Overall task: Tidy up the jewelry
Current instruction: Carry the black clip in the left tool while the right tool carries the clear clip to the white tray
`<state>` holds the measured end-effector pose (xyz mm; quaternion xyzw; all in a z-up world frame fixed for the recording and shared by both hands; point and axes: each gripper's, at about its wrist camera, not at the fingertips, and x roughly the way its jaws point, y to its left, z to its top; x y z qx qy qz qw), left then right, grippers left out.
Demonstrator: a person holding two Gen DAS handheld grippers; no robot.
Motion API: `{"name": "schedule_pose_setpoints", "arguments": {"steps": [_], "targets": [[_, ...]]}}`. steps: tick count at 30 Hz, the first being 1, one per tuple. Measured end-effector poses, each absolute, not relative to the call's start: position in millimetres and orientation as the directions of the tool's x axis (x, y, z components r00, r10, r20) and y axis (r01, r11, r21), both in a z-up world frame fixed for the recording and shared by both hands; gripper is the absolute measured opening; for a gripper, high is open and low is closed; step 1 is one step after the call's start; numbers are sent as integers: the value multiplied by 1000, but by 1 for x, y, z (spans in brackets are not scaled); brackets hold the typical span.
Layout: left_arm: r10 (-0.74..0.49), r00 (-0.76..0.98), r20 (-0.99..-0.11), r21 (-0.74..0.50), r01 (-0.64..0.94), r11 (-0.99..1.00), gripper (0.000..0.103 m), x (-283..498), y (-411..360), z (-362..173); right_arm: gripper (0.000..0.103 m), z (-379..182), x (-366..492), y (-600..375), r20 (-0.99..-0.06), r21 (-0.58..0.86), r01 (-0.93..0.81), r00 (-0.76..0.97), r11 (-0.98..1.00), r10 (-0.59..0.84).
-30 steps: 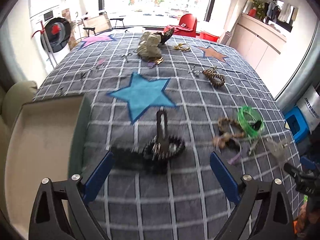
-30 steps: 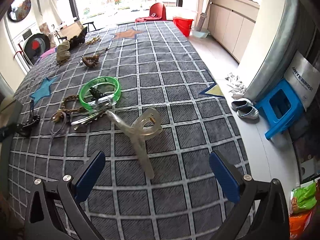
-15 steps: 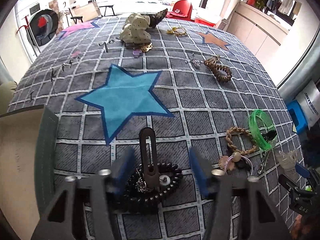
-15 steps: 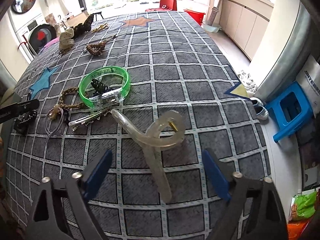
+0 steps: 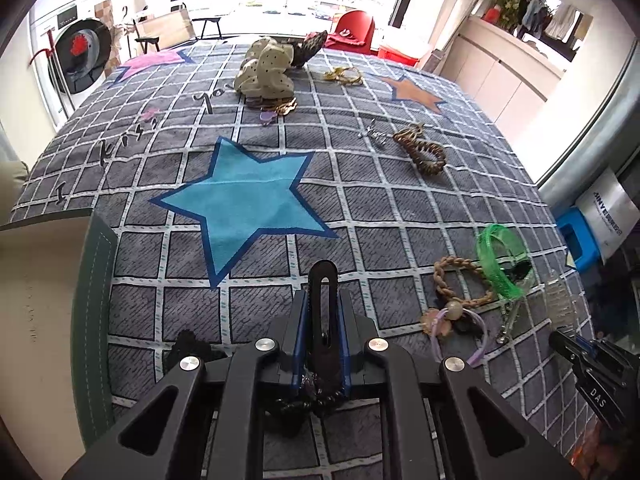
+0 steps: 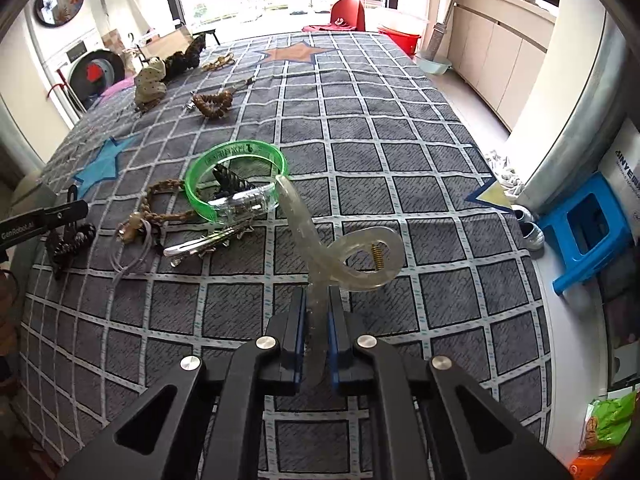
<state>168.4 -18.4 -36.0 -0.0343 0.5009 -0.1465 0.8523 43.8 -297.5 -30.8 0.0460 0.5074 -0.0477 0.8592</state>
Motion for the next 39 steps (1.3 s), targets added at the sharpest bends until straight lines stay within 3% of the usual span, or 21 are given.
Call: {"name": "schedule_pose_setpoints", "arguments": {"steps": [20,30,39], "targets": [[-315,583,-749,-242,202,949,16,106,40,32,10,26,20,-233,-832,126,-20,542,992,117],[-200,636,-746,-219,50,974,16,91,131,36,10,51,47,-134,-820,122,-227,525,966,227],[-61,585,-809,-180,-148,972,16,106,215,-4,10,43,101,-3,-831,146,-439,432,886,350]]}}
